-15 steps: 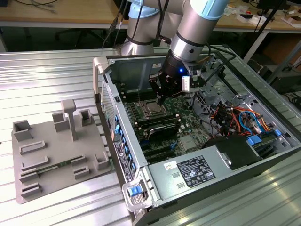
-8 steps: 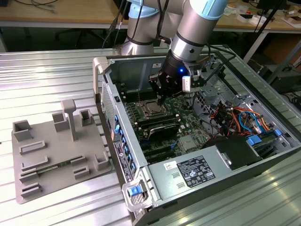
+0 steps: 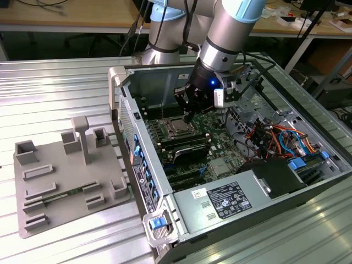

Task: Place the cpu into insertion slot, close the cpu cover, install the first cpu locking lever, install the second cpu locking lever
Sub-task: 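Install the first cpu locking lever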

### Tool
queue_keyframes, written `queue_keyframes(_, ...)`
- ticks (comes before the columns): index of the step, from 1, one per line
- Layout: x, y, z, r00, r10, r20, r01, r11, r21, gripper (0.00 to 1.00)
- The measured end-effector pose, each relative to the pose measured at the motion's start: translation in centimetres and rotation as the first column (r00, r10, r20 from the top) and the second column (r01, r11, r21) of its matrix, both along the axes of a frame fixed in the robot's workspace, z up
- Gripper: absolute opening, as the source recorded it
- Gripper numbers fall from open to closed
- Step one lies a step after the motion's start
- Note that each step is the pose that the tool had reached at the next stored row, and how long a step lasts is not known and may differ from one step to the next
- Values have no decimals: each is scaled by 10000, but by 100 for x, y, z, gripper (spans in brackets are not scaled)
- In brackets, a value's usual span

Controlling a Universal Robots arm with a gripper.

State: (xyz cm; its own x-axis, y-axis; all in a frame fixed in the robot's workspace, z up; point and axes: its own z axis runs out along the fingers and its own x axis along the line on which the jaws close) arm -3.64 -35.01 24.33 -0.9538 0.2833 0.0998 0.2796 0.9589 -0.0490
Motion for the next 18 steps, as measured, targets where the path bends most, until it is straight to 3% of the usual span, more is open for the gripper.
queue_keyframes(18,0,0,0,9989,465,1,-465,9989,24,11)
